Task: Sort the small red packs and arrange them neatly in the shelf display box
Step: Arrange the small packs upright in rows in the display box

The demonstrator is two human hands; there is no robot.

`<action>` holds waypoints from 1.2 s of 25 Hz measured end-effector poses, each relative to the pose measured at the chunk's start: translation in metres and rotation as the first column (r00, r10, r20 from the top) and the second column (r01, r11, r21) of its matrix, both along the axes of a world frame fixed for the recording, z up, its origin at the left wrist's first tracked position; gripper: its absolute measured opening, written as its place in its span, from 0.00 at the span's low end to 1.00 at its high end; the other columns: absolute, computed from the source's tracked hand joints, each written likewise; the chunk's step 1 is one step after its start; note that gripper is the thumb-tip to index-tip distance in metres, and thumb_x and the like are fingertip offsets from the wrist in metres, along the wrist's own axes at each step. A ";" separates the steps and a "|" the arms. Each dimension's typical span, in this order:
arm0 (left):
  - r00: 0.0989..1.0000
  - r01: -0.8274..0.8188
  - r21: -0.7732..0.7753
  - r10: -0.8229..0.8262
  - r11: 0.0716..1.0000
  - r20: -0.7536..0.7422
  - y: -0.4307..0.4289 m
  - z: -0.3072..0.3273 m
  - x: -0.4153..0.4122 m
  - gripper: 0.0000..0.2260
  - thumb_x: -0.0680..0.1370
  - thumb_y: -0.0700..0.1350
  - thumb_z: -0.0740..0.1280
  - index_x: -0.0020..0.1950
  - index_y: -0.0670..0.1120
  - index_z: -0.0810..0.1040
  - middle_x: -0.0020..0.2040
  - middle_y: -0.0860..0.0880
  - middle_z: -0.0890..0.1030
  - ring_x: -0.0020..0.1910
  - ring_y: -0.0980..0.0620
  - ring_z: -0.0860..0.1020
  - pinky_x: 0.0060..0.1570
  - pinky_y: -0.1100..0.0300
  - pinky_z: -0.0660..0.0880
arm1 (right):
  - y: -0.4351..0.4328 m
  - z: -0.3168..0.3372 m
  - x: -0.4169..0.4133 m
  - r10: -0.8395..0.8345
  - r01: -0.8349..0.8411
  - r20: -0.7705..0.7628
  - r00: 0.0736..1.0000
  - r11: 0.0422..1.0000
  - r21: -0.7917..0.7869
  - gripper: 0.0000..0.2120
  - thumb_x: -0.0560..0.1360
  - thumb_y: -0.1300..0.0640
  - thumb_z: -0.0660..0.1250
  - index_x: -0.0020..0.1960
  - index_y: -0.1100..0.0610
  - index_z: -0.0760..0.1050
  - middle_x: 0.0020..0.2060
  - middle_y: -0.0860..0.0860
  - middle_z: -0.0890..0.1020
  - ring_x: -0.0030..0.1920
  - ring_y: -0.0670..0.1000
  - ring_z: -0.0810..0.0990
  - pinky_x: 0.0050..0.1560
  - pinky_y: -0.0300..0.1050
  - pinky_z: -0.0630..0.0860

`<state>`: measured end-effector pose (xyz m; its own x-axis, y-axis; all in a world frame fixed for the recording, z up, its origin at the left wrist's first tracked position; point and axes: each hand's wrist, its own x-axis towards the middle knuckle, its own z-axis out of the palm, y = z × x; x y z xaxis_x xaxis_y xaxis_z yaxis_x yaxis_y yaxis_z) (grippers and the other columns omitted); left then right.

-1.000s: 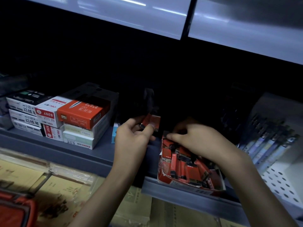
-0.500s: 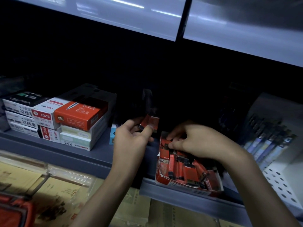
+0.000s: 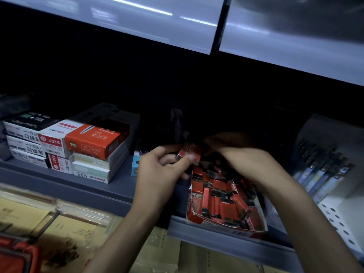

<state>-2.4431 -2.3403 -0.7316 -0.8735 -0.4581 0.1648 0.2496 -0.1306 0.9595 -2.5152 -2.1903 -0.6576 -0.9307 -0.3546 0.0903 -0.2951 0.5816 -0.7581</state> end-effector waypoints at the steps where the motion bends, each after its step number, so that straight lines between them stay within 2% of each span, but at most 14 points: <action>1: 1.000 0.021 -0.003 -0.021 1.000 0.001 0.001 0.001 0.001 0.11 0.73 0.41 0.78 0.52 0.39 0.83 0.37 0.41 0.87 0.29 0.55 0.80 0.29 0.68 0.73 | -0.001 0.001 0.002 0.026 -0.026 0.008 1.000 0.998 -0.059 0.04 0.79 0.48 0.69 0.47 0.42 0.83 0.39 0.44 0.87 0.36 0.41 0.82 0.36 0.33 0.74; 4: 0.998 0.067 0.005 -0.067 0.998 0.021 0.001 0.002 0.002 0.10 0.75 0.43 0.77 0.54 0.41 0.83 0.39 0.41 0.87 0.34 0.51 0.84 0.31 0.64 0.76 | -0.002 -0.001 0.005 0.049 -0.047 0.009 0.999 0.992 -0.118 0.07 0.75 0.55 0.74 0.42 0.43 0.83 0.30 0.39 0.84 0.31 0.37 0.81 0.31 0.28 0.73; 7: 0.998 0.046 0.140 -0.050 0.989 0.032 -0.003 0.000 0.000 0.06 0.80 0.39 0.71 0.55 0.38 0.82 0.42 0.42 0.88 0.37 0.48 0.86 0.34 0.60 0.79 | 0.001 0.000 -0.001 -0.016 0.018 0.013 1.000 0.985 -0.172 0.10 0.75 0.59 0.75 0.40 0.45 0.81 0.36 0.42 0.84 0.39 0.43 0.83 0.37 0.30 0.76; 9: 0.999 0.015 0.145 -0.019 0.989 0.031 -0.004 -0.001 0.000 0.06 0.80 0.39 0.70 0.55 0.37 0.82 0.42 0.44 0.89 0.36 0.48 0.86 0.34 0.60 0.79 | 0.003 0.001 -0.005 -0.020 0.020 0.008 1.000 0.993 -0.118 0.09 0.75 0.61 0.75 0.41 0.47 0.81 0.39 0.43 0.83 0.41 0.44 0.82 0.38 0.30 0.76; 12: 1.000 0.008 0.109 -0.011 0.994 0.025 -0.001 -0.001 -0.001 0.06 0.80 0.39 0.71 0.54 0.37 0.82 0.42 0.45 0.89 0.36 0.48 0.85 0.33 0.60 0.78 | 0.002 0.004 -0.003 -0.006 0.006 0.002 1.000 1.000 0.026 0.07 0.75 0.63 0.74 0.46 0.51 0.83 0.38 0.42 0.81 0.38 0.40 0.79 0.35 0.28 0.75; 17: 1.000 -0.004 0.105 0.002 0.995 0.020 0.000 -0.002 -0.002 0.05 0.80 0.40 0.71 0.53 0.38 0.81 0.42 0.45 0.89 0.35 0.49 0.85 0.32 0.60 0.77 | 0.000 0.002 -0.001 -0.021 0.025 -0.025 0.999 0.984 0.177 0.13 0.76 0.58 0.72 0.39 0.43 0.77 0.37 0.44 0.81 0.39 0.45 0.81 0.45 0.43 0.79; 19: 1.000 -0.007 0.106 0.006 0.994 0.018 -0.001 -0.002 -0.001 0.05 0.80 0.40 0.70 0.54 0.38 0.81 0.42 0.46 0.89 0.35 0.49 0.85 0.32 0.60 0.77 | 0.001 0.002 -0.001 -0.023 0.028 -0.030 0.999 0.983 0.183 0.11 0.76 0.56 0.72 0.39 0.43 0.77 0.36 0.41 0.80 0.39 0.44 0.80 0.41 0.38 0.79; 21: 1.000 -0.007 0.107 0.005 0.994 0.020 -0.002 -0.002 -0.001 0.05 0.80 0.40 0.70 0.54 0.39 0.81 0.42 0.46 0.89 0.35 0.50 0.85 0.32 0.61 0.77 | 0.002 0.002 0.004 0.003 0.002 -0.020 1.000 0.975 0.220 0.07 0.78 0.53 0.71 0.46 0.40 0.76 0.37 0.38 0.77 0.37 0.38 0.76 0.31 0.26 0.71; 22: 1.000 -0.006 0.104 0.004 0.995 0.021 -0.002 -0.002 -0.002 0.06 0.80 0.40 0.71 0.54 0.38 0.81 0.42 0.46 0.89 0.34 0.50 0.85 0.32 0.61 0.77 | 0.002 0.002 0.005 0.020 -0.017 -0.009 1.000 0.971 0.237 0.08 0.78 0.51 0.70 0.49 0.38 0.75 0.38 0.36 0.76 0.38 0.36 0.74 0.30 0.25 0.69; 24: 1.000 -0.002 0.103 0.000 0.995 0.023 -0.002 -0.002 -0.002 0.07 0.80 0.41 0.71 0.54 0.38 0.81 0.42 0.46 0.89 0.34 0.50 0.85 0.32 0.61 0.77 | 0.003 0.002 0.007 0.041 -0.040 0.003 0.999 0.971 0.236 0.09 0.78 0.49 0.71 0.48 0.34 0.75 0.39 0.33 0.76 0.41 0.35 0.75 0.31 0.24 0.68; 26: 1.000 -0.002 0.105 0.000 0.994 0.023 -0.002 -0.003 -0.002 0.07 0.80 0.41 0.71 0.54 0.37 0.81 0.42 0.45 0.89 0.34 0.50 0.85 0.32 0.62 0.77 | 0.003 0.002 0.006 0.017 -0.017 0.003 1.000 0.970 0.244 0.09 0.78 0.49 0.71 0.46 0.35 0.76 0.41 0.36 0.80 0.40 0.34 0.75 0.32 0.24 0.68; 28: 1.000 -0.001 0.102 -0.002 0.995 0.025 -0.003 -0.003 -0.002 0.07 0.80 0.40 0.71 0.54 0.37 0.81 0.42 0.45 0.89 0.34 0.50 0.85 0.32 0.62 0.77 | 0.003 0.001 0.003 -0.021 0.026 -0.024 1.000 0.958 0.285 0.06 0.77 0.49 0.70 0.49 0.37 0.76 0.43 0.40 0.82 0.39 0.36 0.76 0.35 0.31 0.70; 30: 1.000 0.002 0.103 -0.005 0.995 0.028 -0.002 -0.003 -0.003 0.08 0.80 0.41 0.71 0.55 0.37 0.81 0.42 0.45 0.89 0.34 0.50 0.85 0.31 0.62 0.77 | 0.005 -0.001 0.004 -0.034 0.046 -0.045 0.998 0.954 0.297 0.07 0.78 0.48 0.70 0.54 0.38 0.76 0.42 0.39 0.80 0.38 0.37 0.76 0.32 0.33 0.68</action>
<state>-2.4462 -2.3425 -0.7346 -0.8788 -0.4681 0.0921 0.2219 -0.2301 0.9475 -2.5115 -2.1850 -0.6582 -0.9424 -0.3337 0.0226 -0.2928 0.7907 -0.5375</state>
